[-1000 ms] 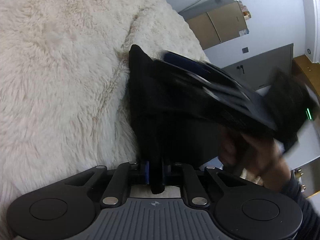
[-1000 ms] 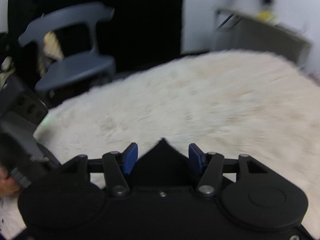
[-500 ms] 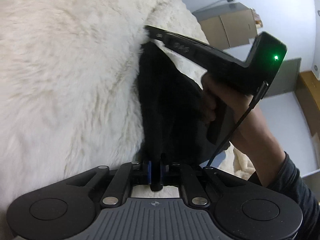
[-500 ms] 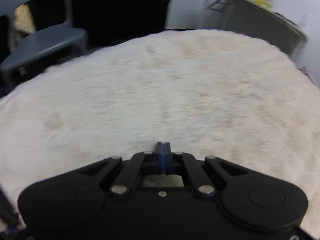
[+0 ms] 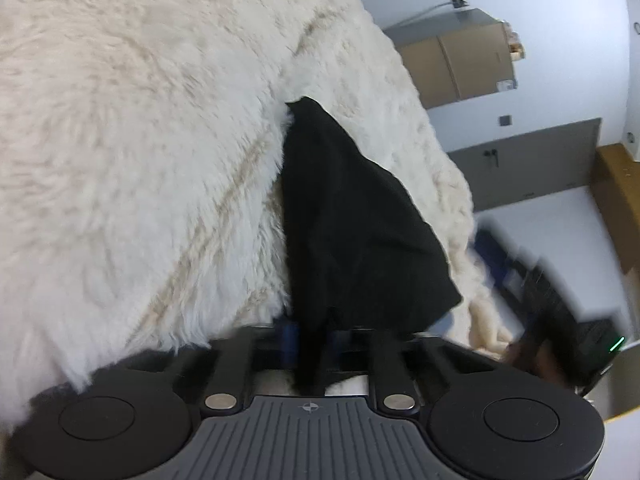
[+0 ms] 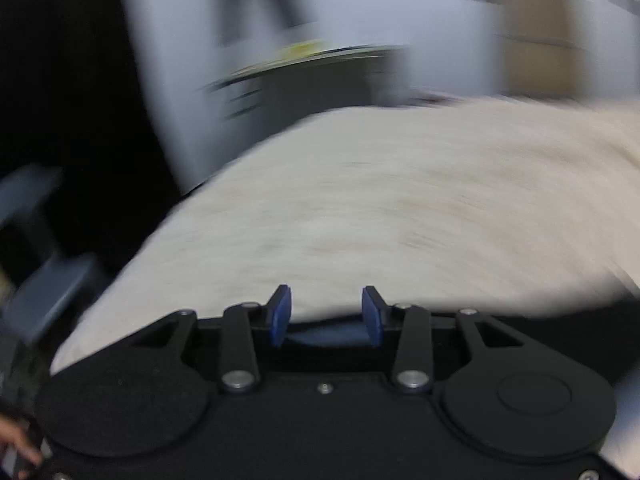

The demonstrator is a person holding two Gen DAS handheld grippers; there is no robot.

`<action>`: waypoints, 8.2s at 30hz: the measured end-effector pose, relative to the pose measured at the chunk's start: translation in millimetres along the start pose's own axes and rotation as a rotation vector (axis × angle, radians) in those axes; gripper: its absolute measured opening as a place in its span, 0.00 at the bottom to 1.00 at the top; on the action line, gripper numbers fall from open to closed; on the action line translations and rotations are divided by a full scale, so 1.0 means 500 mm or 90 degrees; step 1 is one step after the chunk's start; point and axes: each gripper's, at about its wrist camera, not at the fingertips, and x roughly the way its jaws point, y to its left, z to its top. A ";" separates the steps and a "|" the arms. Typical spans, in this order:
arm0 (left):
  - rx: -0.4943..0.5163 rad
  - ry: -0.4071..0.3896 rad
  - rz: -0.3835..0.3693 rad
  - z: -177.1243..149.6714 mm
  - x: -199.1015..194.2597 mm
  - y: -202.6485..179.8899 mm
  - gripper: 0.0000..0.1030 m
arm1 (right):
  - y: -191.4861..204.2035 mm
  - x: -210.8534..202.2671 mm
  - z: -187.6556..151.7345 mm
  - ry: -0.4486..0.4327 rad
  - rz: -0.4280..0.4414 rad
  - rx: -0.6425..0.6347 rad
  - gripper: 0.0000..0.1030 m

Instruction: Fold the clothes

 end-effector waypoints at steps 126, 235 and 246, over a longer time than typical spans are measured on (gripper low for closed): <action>0.275 -0.191 0.197 -0.022 -0.239 -0.077 0.68 | -0.046 -0.081 -0.112 -0.170 -0.199 -0.058 0.70; 0.654 -0.088 0.178 -0.183 0.239 -0.289 0.11 | -0.314 0.037 -0.158 -0.188 -0.055 0.268 0.56; 0.620 -0.080 0.187 -0.171 0.254 -0.288 0.12 | -0.351 -0.019 -0.119 -0.200 -0.052 0.398 0.16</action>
